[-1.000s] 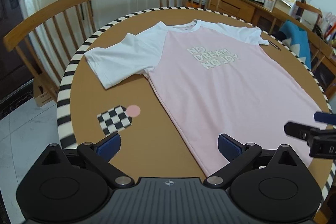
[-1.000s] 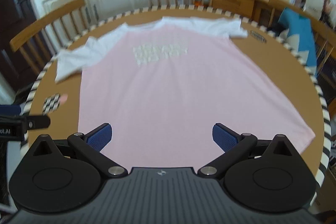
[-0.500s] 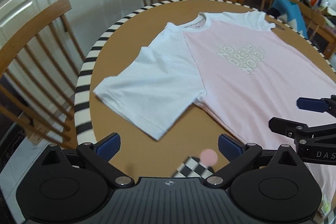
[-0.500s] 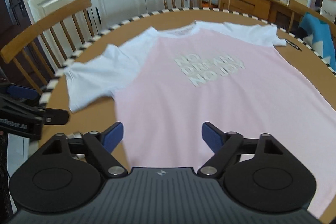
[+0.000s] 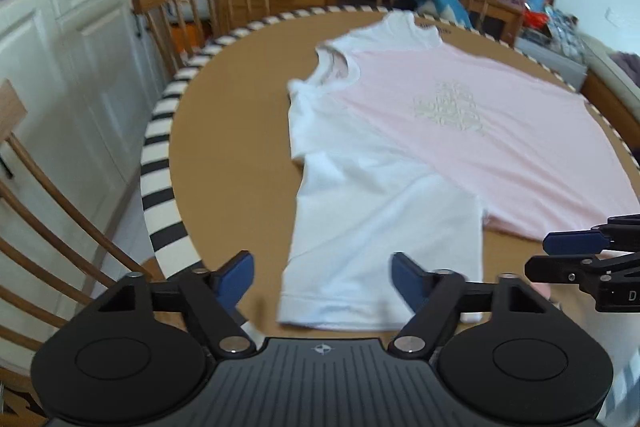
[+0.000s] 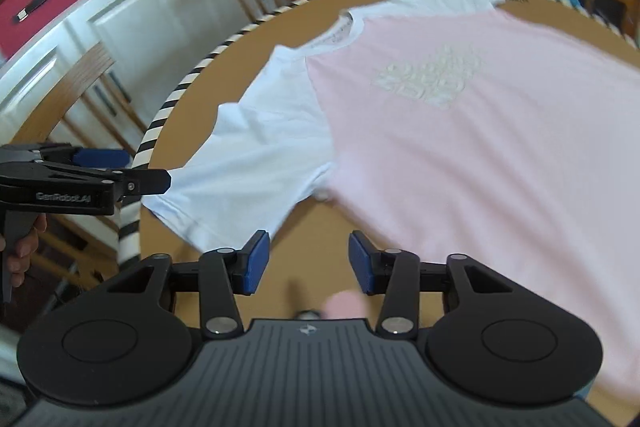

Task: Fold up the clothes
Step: 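Lower both grippers to the white sleeve and fold it over the pink body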

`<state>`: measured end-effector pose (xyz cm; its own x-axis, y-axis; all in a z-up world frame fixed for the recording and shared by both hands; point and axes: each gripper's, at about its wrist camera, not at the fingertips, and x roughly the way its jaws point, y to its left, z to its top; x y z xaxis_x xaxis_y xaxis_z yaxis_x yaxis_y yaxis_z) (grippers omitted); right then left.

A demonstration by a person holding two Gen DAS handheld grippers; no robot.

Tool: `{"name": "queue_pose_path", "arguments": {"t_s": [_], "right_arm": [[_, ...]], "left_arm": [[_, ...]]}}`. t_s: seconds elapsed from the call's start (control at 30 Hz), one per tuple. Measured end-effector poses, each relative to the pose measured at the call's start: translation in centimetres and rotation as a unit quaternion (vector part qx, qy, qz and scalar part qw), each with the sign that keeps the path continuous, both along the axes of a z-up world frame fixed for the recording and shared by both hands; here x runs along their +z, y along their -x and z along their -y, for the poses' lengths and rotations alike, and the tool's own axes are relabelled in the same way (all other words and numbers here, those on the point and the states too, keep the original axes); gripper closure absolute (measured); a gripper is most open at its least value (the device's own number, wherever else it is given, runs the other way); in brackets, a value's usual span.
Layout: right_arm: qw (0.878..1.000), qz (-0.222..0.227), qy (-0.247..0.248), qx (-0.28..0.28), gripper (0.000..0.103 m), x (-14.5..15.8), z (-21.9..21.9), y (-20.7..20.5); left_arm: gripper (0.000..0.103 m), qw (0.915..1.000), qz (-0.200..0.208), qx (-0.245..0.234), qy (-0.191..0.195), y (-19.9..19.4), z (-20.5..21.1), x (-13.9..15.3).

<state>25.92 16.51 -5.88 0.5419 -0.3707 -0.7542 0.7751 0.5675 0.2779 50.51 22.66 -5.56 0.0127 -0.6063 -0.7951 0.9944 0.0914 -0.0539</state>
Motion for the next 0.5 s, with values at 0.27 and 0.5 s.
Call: {"name": "queue_pose_path", "arguments": {"t_s": [0.27,0.5], "right_arm": [[0.996,0.01,-0.042,-0.075,0.064,-2.0,-1.9,-2.8],[0.996,-0.014,-0.02,-0.083,0.078,-2.0,-2.2,-4.9]], "left_arm": [[0.05,0.9953,-0.053,-0.073,-0.036,-1.5,0.6,-2.6],[0.054,0.993,-0.041,-0.104,-0.039,-1.1,0.5,-2.5]]}}
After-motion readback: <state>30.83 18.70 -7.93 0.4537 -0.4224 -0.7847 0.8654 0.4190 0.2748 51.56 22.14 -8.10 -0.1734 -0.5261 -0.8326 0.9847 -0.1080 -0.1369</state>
